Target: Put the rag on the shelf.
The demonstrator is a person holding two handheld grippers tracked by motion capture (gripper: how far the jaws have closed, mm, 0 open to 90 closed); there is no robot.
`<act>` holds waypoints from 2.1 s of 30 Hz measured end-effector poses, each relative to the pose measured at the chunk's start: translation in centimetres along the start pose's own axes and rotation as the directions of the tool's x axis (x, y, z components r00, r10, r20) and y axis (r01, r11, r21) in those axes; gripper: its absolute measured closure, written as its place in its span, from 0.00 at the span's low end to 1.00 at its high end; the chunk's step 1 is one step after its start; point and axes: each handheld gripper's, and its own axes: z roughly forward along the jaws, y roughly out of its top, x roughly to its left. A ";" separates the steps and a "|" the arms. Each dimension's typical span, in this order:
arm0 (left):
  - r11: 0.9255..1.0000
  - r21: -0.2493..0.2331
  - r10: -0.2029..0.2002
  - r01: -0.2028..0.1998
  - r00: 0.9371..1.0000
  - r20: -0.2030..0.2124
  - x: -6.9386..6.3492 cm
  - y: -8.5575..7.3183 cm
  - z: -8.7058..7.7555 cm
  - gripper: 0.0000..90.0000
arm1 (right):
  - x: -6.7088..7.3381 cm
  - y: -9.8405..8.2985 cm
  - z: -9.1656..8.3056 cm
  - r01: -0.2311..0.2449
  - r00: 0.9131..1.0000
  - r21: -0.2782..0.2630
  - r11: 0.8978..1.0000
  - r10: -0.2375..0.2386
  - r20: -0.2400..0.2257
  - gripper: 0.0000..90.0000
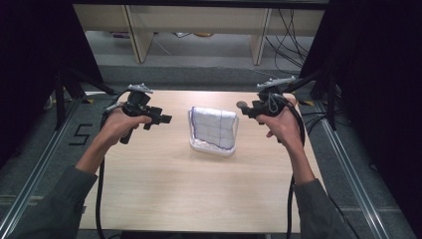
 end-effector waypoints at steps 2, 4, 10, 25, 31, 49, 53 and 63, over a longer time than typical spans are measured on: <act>1.000 -0.010 0.005 -0.005 1.000 0.001 -0.3 -0.3 -0.4 0.46 | 0.3 -0.4 -0.5 0.005 1.000 -0.009 1.000 -0.006 -0.001 0.51; 1.000 -0.002 0.019 -0.019 1.000 -0.001 -0.6 -0.5 -0.9 0.45 | 0.6 -0.8 -0.9 0.020 1.000 -0.017 1.000 -0.020 -0.004 0.50; 0.999 0.002 0.047 -0.047 0.999 -0.004 -1.8 -1.3 -1.6 0.42 | 1.1 -2.3 -1.6 0.008 1.000 -0.021 1.000 -0.008 0.001 0.46; 0.998 -0.016 0.067 -0.067 0.998 0.018 -4.1 -4.4 -2.8 0.38 | 1.9 -6.3 -1.7 0.022 1.000 -0.022 1.000 -0.022 -0.015 0.44; 0.997 -0.031 0.065 -0.064 0.998 0.023 -4.7 -5.4 -3.0 0.38 | 2.5 -7.2 -2.1 0.047 0.999 -0.029 0.998 -0.048 -0.026 0.43; 0.997 -0.030 0.075 -0.074 0.997 0.008 -5.6 -9.2 -2.9 0.36 | 3.4 -10.4 -2.2 0.060 0.997 -0.038 0.997 -0.062 -0.046 0.39; 0.997 -0.045 0.059 -0.058 0.998 0.022 -6.0 -10.2 -2.7 0.35 | 4.2 -11.2 -2.1 0.027 0.998 -0.026 0.999 -0.028 -0.060 0.37; 0.996 -0.038 0.085 -0.084 0.996 0.012 -6.6 -12.0 -2.6 0.33 | 5.3 -13.3 -1.4 0.043 0.995 -0.023 0.999 -0.045 -0.083 0.33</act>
